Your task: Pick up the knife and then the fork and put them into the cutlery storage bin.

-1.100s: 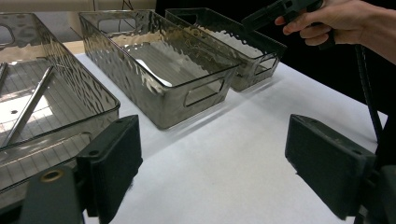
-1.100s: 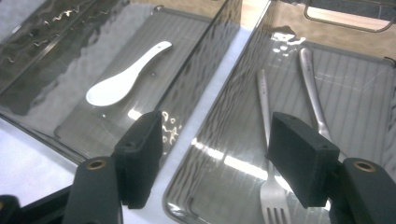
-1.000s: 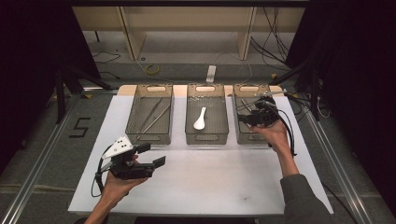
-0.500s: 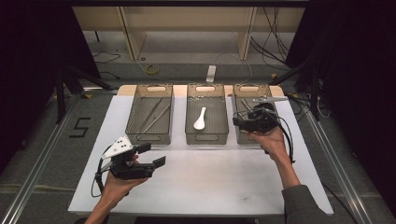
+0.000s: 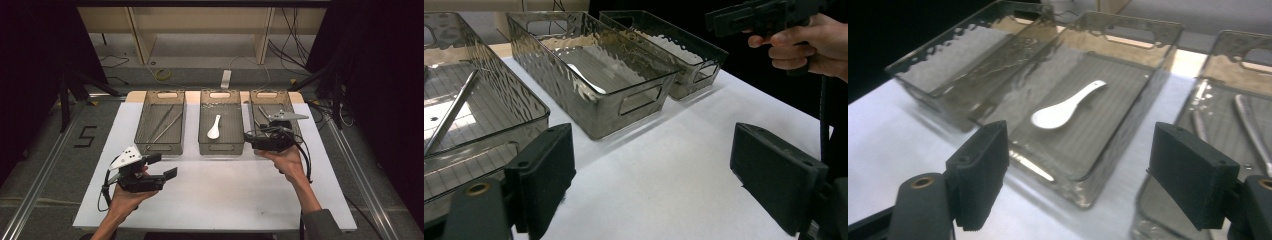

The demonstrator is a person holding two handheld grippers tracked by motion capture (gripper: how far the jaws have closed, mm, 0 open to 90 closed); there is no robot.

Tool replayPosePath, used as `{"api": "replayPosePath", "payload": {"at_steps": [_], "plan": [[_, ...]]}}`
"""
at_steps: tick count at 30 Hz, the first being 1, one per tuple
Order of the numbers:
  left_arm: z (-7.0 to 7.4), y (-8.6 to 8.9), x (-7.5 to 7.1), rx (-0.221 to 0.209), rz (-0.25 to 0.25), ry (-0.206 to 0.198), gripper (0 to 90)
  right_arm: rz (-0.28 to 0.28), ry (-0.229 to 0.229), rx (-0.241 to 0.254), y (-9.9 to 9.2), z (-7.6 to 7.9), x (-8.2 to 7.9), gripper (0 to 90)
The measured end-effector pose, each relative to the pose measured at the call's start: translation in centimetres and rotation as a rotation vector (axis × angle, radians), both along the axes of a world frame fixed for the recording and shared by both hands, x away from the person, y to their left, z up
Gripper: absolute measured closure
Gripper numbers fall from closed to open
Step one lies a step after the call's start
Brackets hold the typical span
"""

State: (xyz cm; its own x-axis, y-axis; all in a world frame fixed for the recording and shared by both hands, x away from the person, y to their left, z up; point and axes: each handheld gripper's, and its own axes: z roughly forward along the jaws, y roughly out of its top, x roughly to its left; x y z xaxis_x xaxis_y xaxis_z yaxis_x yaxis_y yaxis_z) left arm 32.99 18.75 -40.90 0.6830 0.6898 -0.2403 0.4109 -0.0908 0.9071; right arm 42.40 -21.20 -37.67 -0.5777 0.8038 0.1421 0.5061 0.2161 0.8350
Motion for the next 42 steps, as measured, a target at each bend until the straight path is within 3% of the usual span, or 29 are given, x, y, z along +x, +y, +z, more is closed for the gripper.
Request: {"api": "replayPosePath", "payload": {"at_steps": [34,42], "plan": [[0.0,-0.2,-0.1,-0.001,-0.016,0.005,16.7,0.097,-0.073,0.092,-0.1,-1.8,-6.8,22.0],[0.0,-0.2,-0.2,0.006,-0.029,0.003,16.7,0.092,-0.089,0.109,-1.1,-3.0,-8.4,21.7]]}}
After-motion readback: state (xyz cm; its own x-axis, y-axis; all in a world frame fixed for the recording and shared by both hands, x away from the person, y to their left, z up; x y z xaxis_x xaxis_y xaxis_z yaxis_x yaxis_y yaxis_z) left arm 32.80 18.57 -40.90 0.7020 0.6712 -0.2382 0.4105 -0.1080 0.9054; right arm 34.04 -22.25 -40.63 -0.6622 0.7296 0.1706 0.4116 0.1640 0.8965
